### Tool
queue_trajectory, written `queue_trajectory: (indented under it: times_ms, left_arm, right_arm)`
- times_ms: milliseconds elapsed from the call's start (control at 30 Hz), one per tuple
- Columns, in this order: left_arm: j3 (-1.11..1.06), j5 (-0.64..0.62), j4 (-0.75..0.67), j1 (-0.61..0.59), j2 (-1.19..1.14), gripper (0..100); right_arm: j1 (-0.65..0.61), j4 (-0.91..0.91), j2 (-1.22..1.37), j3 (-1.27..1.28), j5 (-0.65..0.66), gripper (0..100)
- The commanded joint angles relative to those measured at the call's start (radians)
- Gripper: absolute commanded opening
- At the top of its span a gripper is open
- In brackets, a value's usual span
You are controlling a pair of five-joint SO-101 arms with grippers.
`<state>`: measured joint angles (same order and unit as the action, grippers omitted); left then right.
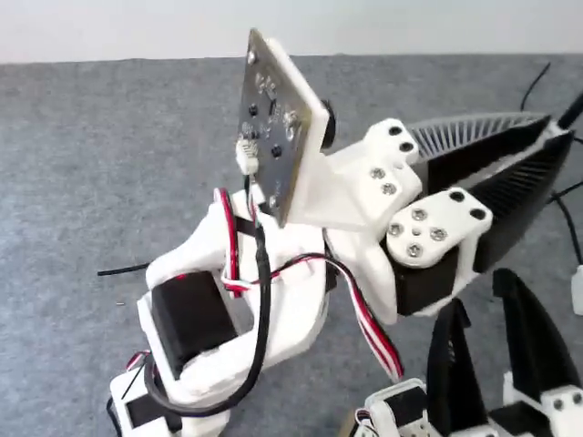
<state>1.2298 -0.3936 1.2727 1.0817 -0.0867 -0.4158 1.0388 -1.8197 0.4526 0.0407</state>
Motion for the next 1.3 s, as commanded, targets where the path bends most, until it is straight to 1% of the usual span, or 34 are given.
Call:
queue_trajectory:
  times_ms: [0,133,333,533,600,667,833,1000,1267]
  left_arm:
    - [0.030,-0.046,-0.008,0.017,0.014,1]
    - [0.030,-0.077,-0.021,0.017,0.014,1]
    - [0.030,-0.077,-0.017,0.046,0.014,1]
    - [0.068,-0.081,-0.017,0.132,0.014,1]
    - [0.079,-0.081,-0.008,0.163,0.014,1]
    - [0.097,-0.081,0.009,0.183,0.014,1]
    - [0.105,-0.081,0.014,0.181,0.014,1]
    - [0.124,-0.081,0.015,0.181,0.014,1]
    - [0.131,-0.081,0.032,0.164,0.014,1]
  right_arm:
    - [-0.028,0.016,0.002,-0.058,-0.012,16.2]
    - [-0.030,0.021,0.002,-0.064,-0.006,16.2]
    - [-0.025,0.065,0.002,-0.101,-0.005,16.2]
    - [-0.028,0.136,0.002,-0.213,0.000,16.2]
    - [-0.031,0.165,0.002,-0.236,0.046,16.2]
    - [-0.031,0.186,0.002,-0.241,0.064,16.2]
    - [-0.031,0.177,0.002,-0.238,0.066,16.2]
    - [-0.031,0.130,0.002,-0.209,0.066,16.2]
    - [-0.031,0.127,0.004,-0.198,0.066,16.2]
